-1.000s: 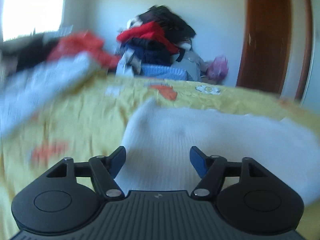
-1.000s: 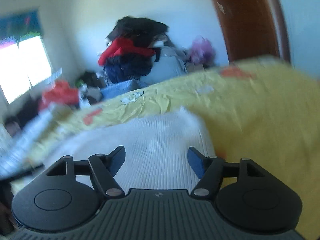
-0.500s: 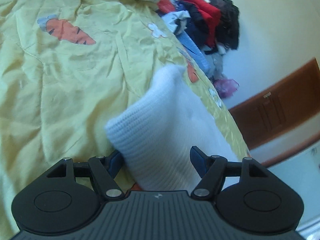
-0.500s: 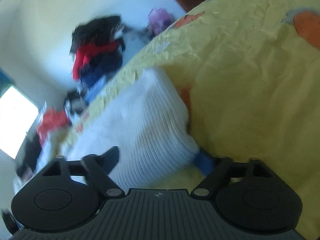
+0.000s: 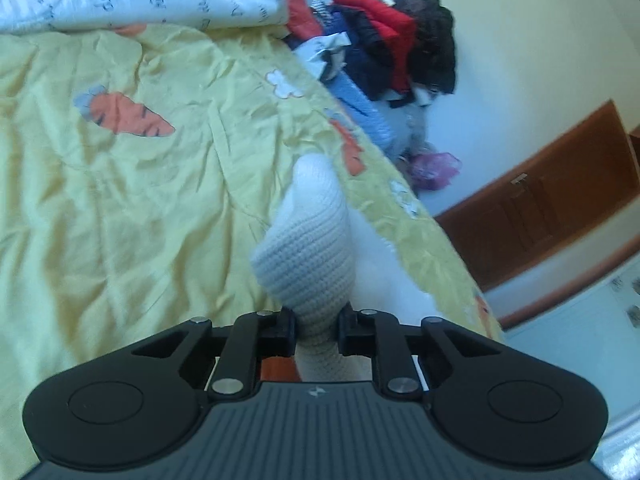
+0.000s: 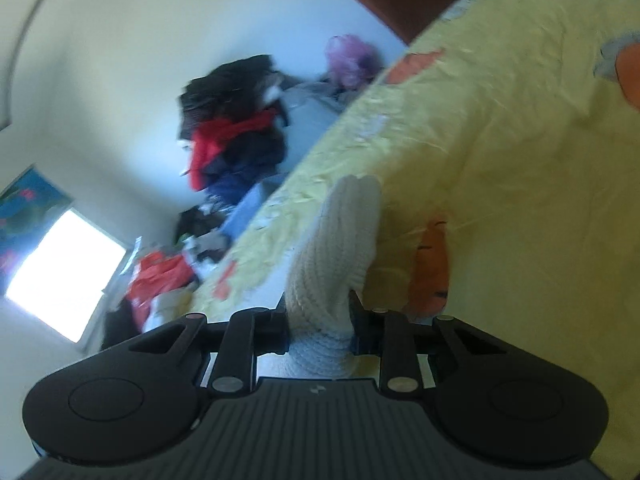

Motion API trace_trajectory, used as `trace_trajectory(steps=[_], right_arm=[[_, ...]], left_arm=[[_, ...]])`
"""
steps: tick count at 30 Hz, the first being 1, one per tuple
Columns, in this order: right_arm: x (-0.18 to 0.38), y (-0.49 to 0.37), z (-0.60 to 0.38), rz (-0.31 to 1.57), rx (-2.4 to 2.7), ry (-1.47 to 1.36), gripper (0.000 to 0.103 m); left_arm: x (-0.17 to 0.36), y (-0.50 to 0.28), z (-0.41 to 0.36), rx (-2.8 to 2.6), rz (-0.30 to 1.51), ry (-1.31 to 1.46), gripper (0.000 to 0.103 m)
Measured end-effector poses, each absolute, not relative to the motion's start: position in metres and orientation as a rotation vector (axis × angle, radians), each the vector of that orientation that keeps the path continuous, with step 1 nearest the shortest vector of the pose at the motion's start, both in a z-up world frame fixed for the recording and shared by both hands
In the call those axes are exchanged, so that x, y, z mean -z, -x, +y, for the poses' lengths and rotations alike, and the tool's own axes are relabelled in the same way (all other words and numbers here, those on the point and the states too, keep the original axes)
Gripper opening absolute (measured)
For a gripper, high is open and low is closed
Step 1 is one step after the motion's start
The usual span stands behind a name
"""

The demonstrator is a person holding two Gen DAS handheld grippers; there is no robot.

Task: Fold small clothes

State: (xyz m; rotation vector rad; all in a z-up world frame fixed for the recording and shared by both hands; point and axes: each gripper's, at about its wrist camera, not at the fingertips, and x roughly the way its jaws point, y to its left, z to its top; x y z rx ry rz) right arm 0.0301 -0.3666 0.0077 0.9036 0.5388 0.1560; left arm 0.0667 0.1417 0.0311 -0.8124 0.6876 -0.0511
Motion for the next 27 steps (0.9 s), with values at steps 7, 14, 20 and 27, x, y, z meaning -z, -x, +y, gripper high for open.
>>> trace_trajectory(steps=[7, 14, 20, 27], right_arm=[[0.017, 0.043, -0.392, 0.676, -0.151, -0.963, 0.030], [0.012, 0.051, -0.398, 0.690, -0.037, -0.820, 0.064], [-0.045, 0.010, -0.412, 0.554, -0.024, -0.519, 0.068], [-0.030, -0.125, -0.389, 0.699, -0.122, -0.374, 0.068]], left_arm=[[-0.003, 0.011, 0.152, 0.060, 0.801, 0.775, 0.019], [-0.008, 0.024, 0.161, 0.117, 0.825, 0.595, 0.050], [-0.064, 0.037, 0.152, 0.044, 0.561, 0.273, 0.083], [-0.055, -0.075, 0.091, -0.043, 0.606, -0.026, 0.084]])
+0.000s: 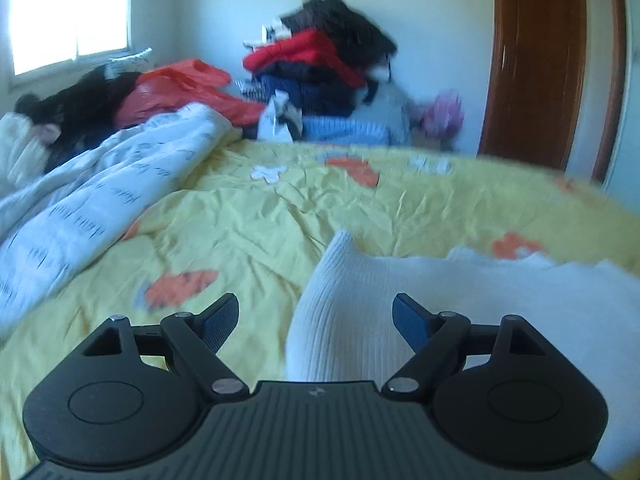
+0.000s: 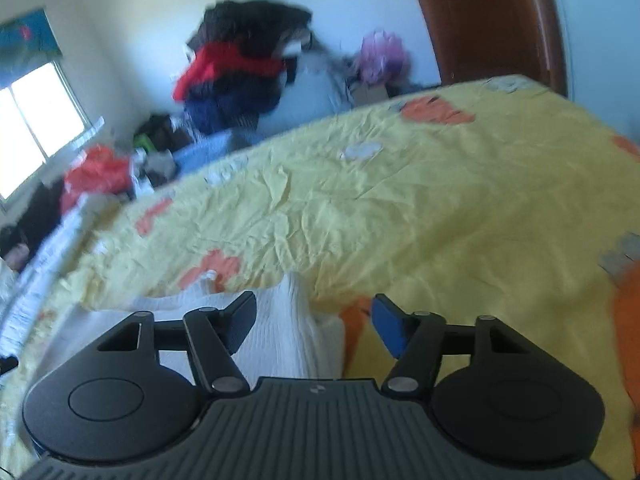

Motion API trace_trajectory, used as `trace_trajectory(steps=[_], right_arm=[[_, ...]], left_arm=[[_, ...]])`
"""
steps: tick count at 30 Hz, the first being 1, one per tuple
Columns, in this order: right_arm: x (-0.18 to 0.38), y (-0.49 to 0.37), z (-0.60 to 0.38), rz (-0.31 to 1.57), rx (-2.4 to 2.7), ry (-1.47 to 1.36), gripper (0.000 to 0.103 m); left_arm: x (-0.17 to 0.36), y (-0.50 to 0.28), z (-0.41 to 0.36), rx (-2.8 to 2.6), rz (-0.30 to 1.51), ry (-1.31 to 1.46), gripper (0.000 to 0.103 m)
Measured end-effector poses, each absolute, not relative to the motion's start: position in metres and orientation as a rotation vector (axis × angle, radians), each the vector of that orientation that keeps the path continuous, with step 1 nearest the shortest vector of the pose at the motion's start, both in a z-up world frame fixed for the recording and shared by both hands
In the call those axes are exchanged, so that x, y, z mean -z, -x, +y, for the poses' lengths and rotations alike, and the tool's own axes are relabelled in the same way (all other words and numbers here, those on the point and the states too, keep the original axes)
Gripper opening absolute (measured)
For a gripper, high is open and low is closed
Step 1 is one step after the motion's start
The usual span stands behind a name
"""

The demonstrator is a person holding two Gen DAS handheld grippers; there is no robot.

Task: Fold small clothes

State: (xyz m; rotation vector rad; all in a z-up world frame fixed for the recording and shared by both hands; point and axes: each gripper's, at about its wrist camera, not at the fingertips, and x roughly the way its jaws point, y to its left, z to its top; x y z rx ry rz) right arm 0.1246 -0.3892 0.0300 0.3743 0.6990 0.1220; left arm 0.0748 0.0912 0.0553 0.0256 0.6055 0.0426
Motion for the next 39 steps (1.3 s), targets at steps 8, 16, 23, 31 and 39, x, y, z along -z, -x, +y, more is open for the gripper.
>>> trace_trajectory(steps=[8, 16, 23, 31, 39], right_arm=[[0.005, -0.181, -0.331, 0.879, -0.199, -0.176, 0.035], [0.005, -0.184, -0.349, 0.789, -0.189, -0.310, 0.014], [-0.008, -0.153, -0.349, 0.699, -0.084, -0.295, 0.064], [-0.053, -0.116, -0.319, 0.565, -0.210, -0.259, 0.071], [-0.009, -0.144, -0.273, 0.686, -0.165, -0.105, 0.067]], left_arm=[[-0.011, -0.166, 0.063, -0.022, 0.819, -0.109, 0.056], [0.004, -0.162, 0.072, -0.139, 0.700, -0.061, 0.016], [-0.015, -0.147, 0.066, -0.170, 0.701, -0.102, 0.031], [-0.048, -0.125, 0.043, -0.109, 0.607, -0.060, 0.072], [0.001, -0.150, 0.029, -0.095, 0.708, -0.089, 0.072]])
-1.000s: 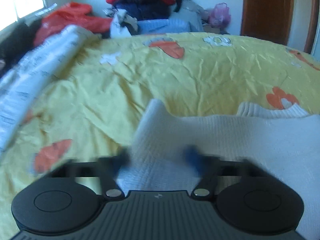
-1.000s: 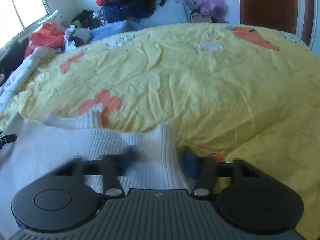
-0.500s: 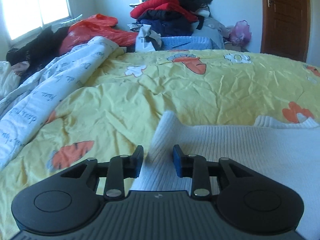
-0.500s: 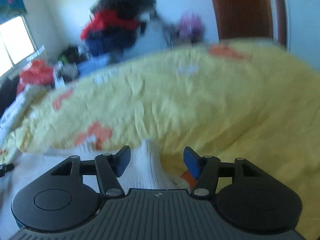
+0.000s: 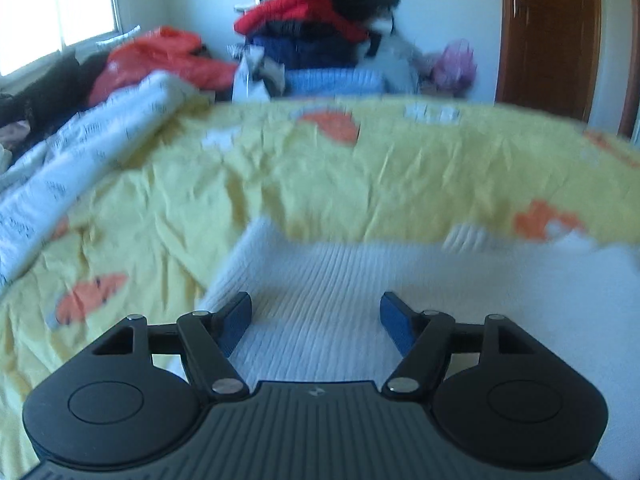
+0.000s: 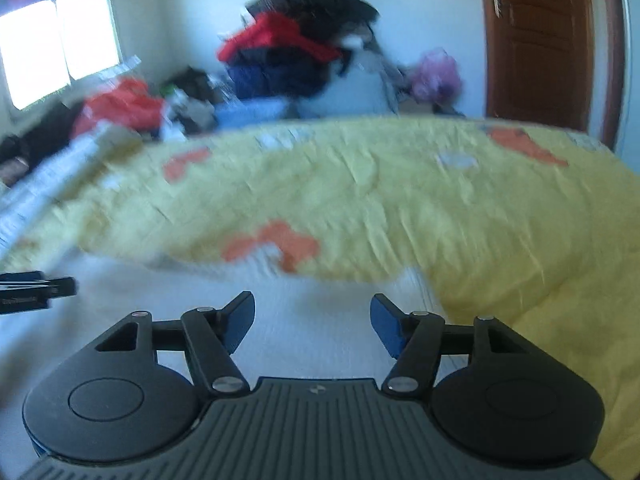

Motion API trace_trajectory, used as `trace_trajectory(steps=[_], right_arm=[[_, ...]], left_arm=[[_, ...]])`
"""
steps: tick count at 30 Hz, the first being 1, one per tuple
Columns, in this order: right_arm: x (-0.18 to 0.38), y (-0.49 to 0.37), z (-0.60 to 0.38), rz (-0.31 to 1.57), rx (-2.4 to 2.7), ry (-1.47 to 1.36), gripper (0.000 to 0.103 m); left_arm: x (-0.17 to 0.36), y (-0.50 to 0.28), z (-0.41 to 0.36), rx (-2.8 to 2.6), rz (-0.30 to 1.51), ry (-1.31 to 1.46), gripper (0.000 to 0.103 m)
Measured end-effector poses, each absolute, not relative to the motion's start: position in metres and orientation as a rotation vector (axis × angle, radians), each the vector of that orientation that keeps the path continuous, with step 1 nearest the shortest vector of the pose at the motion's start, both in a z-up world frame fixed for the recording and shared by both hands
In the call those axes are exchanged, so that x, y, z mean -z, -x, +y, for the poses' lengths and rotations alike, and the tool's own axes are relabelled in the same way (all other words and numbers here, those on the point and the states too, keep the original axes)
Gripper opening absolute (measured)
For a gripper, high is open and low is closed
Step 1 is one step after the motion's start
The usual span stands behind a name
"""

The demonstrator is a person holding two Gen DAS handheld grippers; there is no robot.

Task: Fold small clothes

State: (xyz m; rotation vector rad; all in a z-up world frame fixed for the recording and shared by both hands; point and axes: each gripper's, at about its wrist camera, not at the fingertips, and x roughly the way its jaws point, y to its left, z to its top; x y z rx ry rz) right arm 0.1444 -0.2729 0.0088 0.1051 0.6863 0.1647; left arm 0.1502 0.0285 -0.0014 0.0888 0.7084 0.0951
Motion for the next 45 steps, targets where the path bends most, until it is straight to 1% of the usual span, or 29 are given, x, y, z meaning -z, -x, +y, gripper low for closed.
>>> trace_trajectory(steps=[2, 4, 6, 9, 12, 15, 19, 23, 25, 26, 28, 33, 35, 39, 42, 45], right_arm=[[0.011, -0.150, -0.279, 0.729, -0.132, -0.121, 0.067], [0.011, -0.155, -0.288, 0.727, -0.124, -0.189, 0.066], [0.013, -0.159, -0.287, 0.728, -0.113, -0.194, 0.070], [0.015, -0.158, -0.269, 0.738, -0.107, -0.085, 0.076], [0.015, -0.154, -0.269, 0.730, -0.113, -0.082, 0.077], [0.012, -0.151, -0.280, 0.715, -0.129, -0.152, 0.077], [0.012, -0.148, -0.289, 0.700, -0.143, -0.218, 0.077], [0.012, -0.149, -0.288, 0.698, -0.148, -0.224, 0.079], [0.012, -0.148, -0.289, 0.698, -0.151, -0.228, 0.079], [0.012, -0.149, -0.289, 0.697, -0.153, -0.230, 0.079], [0.012, -0.148, -0.290, 0.695, -0.154, -0.237, 0.079], [0.012, -0.145, -0.292, 0.685, -0.157, -0.257, 0.079], [0.012, -0.144, -0.293, 0.680, -0.159, -0.271, 0.080], [0.012, -0.143, -0.296, 0.677, -0.172, -0.295, 0.082], [0.013, -0.143, -0.298, 0.674, -0.181, -0.306, 0.083], [0.012, -0.143, -0.299, 0.671, -0.189, -0.318, 0.085]], left_arm=[[0.006, -0.148, 0.032, -0.085, 0.683, -0.070, 0.072], [0.008, -0.152, 0.035, -0.079, 0.690, -0.073, 0.073], [0.009, -0.156, 0.037, -0.081, 0.699, -0.061, 0.073], [0.006, -0.153, 0.040, -0.078, 0.687, -0.052, 0.073], [-0.004, -0.128, 0.050, -0.123, 0.612, 0.011, 0.072], [-0.015, -0.081, 0.066, -0.184, 0.541, 0.071, 0.074], [-0.015, -0.009, 0.104, -0.185, 0.527, 0.356, 0.077], [0.010, 0.049, 0.133, -0.168, 0.574, 0.689, 0.077], [0.020, 0.062, 0.138, -0.142, 0.595, 0.780, 0.077], [0.022, 0.062, 0.137, -0.123, 0.602, 0.794, 0.077], [0.021, 0.056, 0.134, -0.109, 0.607, 0.797, 0.083], [0.025, 0.031, 0.138, -0.115, 0.610, 0.902, 0.083], [0.025, 0.022, 0.138, -0.137, 0.608, 0.927, 0.085], [0.028, 0.013, 0.137, -0.137, 0.570, 1.010, 0.103], [0.031, 0.009, 0.140, -0.127, 0.545, 1.069, 0.103], [0.034, 0.000, 0.137, -0.125, 0.513, 1.040, 0.103]])
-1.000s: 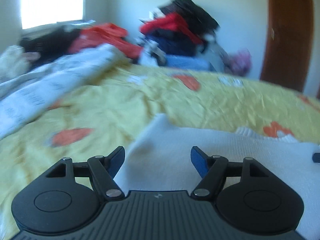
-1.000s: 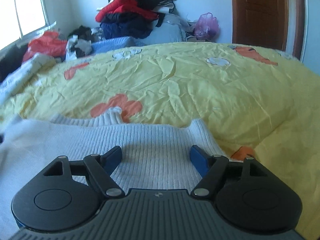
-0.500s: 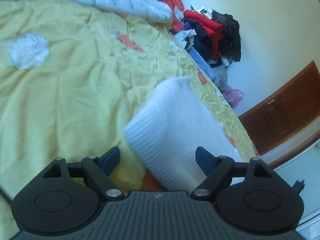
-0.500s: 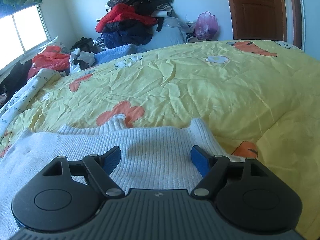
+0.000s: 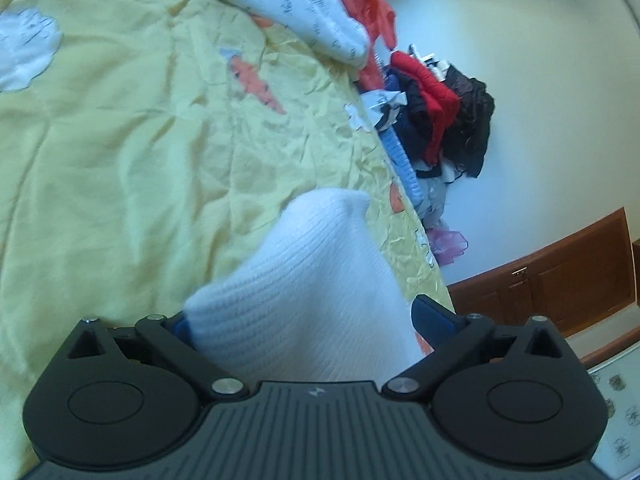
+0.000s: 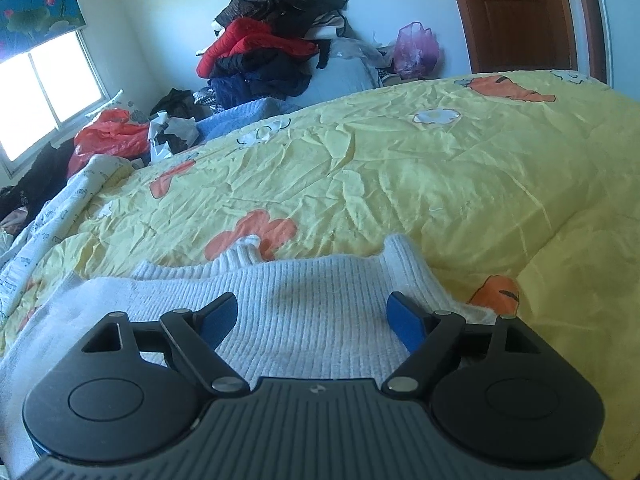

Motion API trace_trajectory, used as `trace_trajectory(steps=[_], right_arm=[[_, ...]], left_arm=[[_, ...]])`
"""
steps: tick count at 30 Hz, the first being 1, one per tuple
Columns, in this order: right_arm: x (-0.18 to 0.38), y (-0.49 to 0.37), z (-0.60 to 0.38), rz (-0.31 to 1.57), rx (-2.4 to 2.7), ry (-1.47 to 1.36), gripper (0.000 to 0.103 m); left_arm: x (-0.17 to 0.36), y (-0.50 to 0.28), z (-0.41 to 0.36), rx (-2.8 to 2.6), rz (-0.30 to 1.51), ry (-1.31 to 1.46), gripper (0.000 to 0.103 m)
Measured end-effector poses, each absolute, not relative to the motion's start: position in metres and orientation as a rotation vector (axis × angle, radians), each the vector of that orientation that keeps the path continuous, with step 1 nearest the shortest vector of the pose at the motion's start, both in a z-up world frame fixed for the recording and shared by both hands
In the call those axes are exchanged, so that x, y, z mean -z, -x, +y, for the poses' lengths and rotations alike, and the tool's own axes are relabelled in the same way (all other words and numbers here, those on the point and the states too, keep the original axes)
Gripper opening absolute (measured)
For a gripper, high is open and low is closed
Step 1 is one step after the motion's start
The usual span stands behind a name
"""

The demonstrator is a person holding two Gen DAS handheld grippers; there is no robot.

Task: Fold small clothes

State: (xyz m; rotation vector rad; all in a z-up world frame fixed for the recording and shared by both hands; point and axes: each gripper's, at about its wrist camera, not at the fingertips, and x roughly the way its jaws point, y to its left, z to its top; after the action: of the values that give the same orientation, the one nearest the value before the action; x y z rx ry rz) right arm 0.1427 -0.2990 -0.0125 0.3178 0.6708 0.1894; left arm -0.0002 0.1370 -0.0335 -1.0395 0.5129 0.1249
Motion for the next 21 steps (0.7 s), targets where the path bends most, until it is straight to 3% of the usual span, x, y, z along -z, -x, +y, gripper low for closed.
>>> trace_trajectory(steps=[8, 9, 10, 12, 17, 20, 21], right_arm=[[0.014, -0.142, -0.305, 0.664, -0.210, -0.372, 0.086], [0.014, -0.142, -0.306, 0.664, -0.211, -0.373, 0.086], [0.014, -0.143, -0.305, 0.665, -0.211, -0.372, 0.086], [0.014, -0.142, -0.306, 0.664, -0.211, -0.372, 0.086], [0.014, -0.142, -0.305, 0.665, -0.209, -0.367, 0.086], [0.011, -0.144, -0.300, 0.684, -0.191, -0.333, 0.083], [0.007, -0.147, -0.295, 0.709, -0.169, -0.297, 0.077]], left_arm=[[0.028, -0.023, 0.112, -0.194, 0.472, 0.828, 0.101], [0.028, -0.023, 0.112, -0.199, 0.476, 0.814, 0.093], [0.028, -0.022, 0.113, -0.213, 0.484, 0.804, 0.067], [0.034, -0.023, 0.124, -0.241, 0.518, 0.836, 0.037], [0.031, -0.019, 0.130, -0.233, 0.547, 0.867, 0.031], [0.007, -0.024, 0.098, -0.292, 0.544, 0.640, 0.028], [-0.005, -0.024, 0.078, -0.298, 0.523, 0.491, 0.027]])
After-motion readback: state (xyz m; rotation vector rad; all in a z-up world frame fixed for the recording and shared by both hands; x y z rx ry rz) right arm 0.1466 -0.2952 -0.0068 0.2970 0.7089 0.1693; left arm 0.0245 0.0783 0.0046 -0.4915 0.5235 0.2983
